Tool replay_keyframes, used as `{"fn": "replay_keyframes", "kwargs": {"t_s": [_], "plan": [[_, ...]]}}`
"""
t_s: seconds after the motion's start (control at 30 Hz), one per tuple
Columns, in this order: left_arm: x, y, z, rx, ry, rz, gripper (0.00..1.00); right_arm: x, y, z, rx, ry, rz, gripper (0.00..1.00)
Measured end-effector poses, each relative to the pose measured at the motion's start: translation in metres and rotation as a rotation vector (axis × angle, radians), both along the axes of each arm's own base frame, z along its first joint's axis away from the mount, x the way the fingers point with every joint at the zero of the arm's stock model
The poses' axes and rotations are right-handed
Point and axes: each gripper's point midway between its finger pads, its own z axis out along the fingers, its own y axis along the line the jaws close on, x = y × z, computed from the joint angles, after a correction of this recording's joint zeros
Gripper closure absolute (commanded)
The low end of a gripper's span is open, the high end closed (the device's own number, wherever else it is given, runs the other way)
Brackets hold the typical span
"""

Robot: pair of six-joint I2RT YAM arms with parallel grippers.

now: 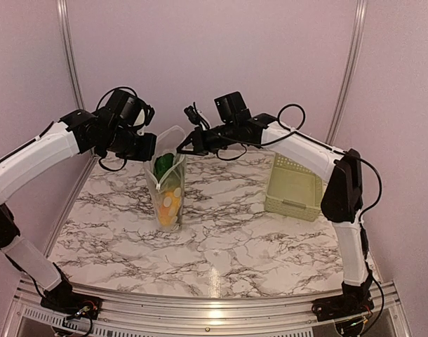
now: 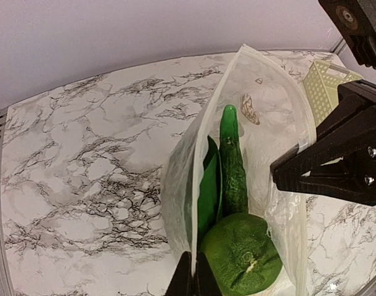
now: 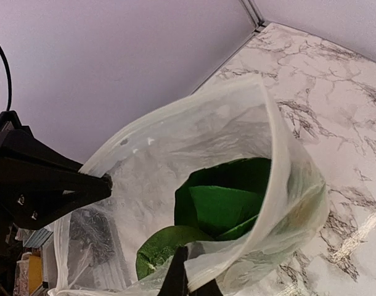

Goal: Open the zip-top bag and remove the fake food

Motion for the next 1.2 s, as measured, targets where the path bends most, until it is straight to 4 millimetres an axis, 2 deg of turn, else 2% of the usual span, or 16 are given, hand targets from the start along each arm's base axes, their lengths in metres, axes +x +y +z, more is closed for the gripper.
{"fn": "replay_keyframes", "kwargs": {"t_s": [0.1, 0.2, 0.23, 0.3, 0.37, 0.43, 0.5, 0.6, 0.73, 0.83, 1.0, 1.2], "plan": [[-0.002, -0.003, -0.006, -0.022, 0.032, 0.003, 1.0, 0.002, -0.005, -0.018, -0.022, 0.035, 0.002, 1.0], [0.0, -0.011, -0.021, -0.036, 0.08, 0.009, 1.0, 0.01, -0.025, -0.051, -0.081, 0.09, -0.032, 0.99], [0.002, -0.014, -0.027, -0.036, 0.098, 0.009, 1.0, 0.015, -0.038, -0.065, -0.113, 0.109, -0.053, 0.97], [0.006, -0.022, -0.041, -0.039, 0.134, 0.006, 1.0, 0.021, -0.057, -0.08, -0.158, 0.129, -0.086, 0.9], [0.008, -0.028, -0.055, -0.037, 0.165, 0.0, 1.0, 0.025, -0.073, -0.088, -0.197, 0.138, -0.112, 0.77], [0.009, -0.034, -0.066, -0.039, 0.194, -0.01, 1.0, 0.028, -0.087, -0.086, -0.22, 0.121, -0.129, 0.63], [0.01, -0.04, -0.073, -0.049, 0.212, -0.026, 1.0, 0.026, -0.091, -0.076, -0.223, 0.1, -0.132, 0.54], [0.008, -0.049, -0.073, -0.079, 0.227, -0.06, 1.0, 0.017, -0.09, -0.049, -0.205, 0.021, -0.107, 0.44], [0.005, -0.06, -0.069, -0.122, 0.232, -0.109, 1.0, 0.0, -0.082, -0.009, -0.163, -0.111, -0.053, 0.42], [0.003, -0.067, -0.068, -0.142, 0.234, -0.134, 1.0, -0.013, -0.072, 0.007, -0.14, -0.19, 0.003, 0.44], [-0.001, -0.071, -0.079, -0.156, 0.249, -0.155, 1.0, -0.028, -0.056, -0.005, -0.16, -0.261, 0.101, 0.43], [-0.002, -0.075, -0.084, -0.168, 0.25, -0.169, 1.0, -0.046, -0.052, -0.046, -0.222, -0.25, 0.175, 0.4]]}}
